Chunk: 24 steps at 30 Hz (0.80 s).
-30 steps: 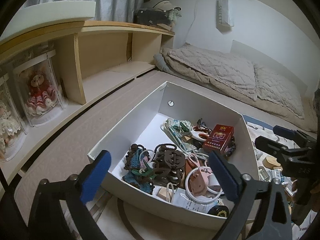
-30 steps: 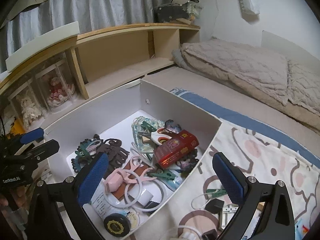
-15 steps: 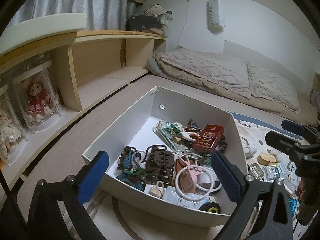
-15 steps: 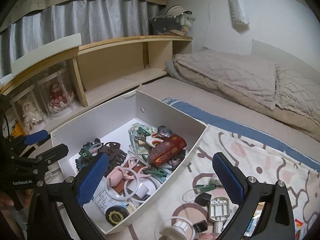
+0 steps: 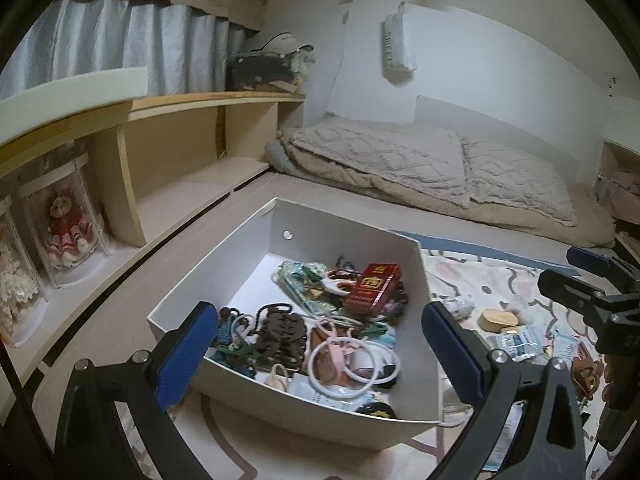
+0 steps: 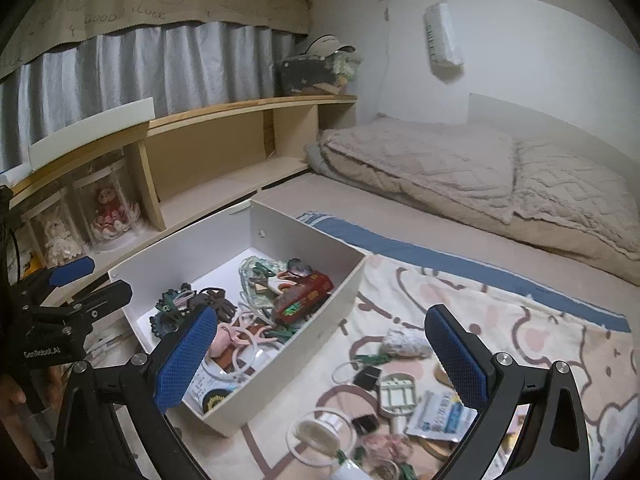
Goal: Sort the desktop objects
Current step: 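Lift both grippers up and away from the white box, then move right gripper toward the blue printed packet while left gripper moves over the bedsheet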
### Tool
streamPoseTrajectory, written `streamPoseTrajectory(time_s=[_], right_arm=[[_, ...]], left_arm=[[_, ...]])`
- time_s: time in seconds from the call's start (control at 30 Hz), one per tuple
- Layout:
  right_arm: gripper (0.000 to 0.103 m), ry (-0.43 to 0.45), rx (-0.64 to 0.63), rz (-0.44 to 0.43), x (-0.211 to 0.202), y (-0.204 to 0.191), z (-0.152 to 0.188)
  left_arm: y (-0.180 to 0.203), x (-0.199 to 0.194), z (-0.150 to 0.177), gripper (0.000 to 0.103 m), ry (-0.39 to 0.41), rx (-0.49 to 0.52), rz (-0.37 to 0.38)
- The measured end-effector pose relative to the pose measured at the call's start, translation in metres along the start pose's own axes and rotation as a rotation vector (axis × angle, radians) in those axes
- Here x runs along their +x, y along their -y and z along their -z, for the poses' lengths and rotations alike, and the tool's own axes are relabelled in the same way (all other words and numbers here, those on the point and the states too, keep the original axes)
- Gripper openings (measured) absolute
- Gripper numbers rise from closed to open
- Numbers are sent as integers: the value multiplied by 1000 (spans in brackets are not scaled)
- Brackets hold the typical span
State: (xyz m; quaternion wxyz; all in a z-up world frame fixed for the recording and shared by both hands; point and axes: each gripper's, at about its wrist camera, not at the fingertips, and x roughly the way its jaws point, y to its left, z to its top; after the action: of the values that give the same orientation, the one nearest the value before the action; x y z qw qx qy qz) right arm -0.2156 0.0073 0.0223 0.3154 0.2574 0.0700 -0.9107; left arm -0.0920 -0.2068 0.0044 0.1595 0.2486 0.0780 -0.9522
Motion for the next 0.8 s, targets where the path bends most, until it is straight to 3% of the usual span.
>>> streamPoseTrajectory(time_s=[0.8], right_arm=[[103,74,60,173,-104,50,48]], left_arm=[[67,-41,16,103,68,98,130]])
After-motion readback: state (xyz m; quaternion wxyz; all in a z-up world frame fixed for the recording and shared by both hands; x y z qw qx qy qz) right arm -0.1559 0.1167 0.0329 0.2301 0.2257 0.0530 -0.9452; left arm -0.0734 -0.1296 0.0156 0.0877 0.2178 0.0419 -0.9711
